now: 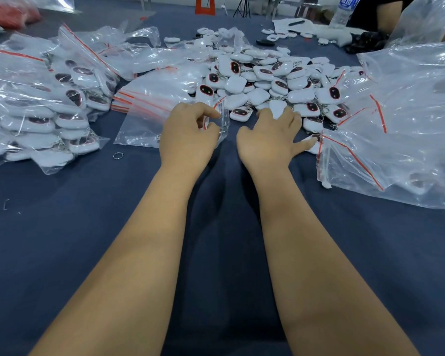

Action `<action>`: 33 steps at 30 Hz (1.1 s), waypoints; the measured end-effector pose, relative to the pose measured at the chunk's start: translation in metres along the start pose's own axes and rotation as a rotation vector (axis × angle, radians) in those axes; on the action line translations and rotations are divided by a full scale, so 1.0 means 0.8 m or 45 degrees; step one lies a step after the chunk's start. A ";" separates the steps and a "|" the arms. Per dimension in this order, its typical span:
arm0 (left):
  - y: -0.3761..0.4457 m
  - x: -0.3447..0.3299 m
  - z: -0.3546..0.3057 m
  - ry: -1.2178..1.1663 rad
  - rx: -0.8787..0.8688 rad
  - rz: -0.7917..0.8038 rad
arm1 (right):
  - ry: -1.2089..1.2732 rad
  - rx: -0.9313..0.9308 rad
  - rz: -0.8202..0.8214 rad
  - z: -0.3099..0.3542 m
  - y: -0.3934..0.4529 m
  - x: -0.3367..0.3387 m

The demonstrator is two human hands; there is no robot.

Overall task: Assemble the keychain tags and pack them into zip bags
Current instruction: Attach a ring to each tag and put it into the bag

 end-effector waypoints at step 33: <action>-0.002 -0.001 0.005 -0.117 0.041 0.017 | 0.552 0.173 0.077 0.020 -0.007 0.000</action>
Point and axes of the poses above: each hand's wrist, its own y-axis towards the middle knuckle, its own x-axis out of the back of the hand, z = x × y, the point moved 7 cm from there along y, towards the middle knuckle, and after that the axes turned 2 degrees about x, right-handed, at the moved point
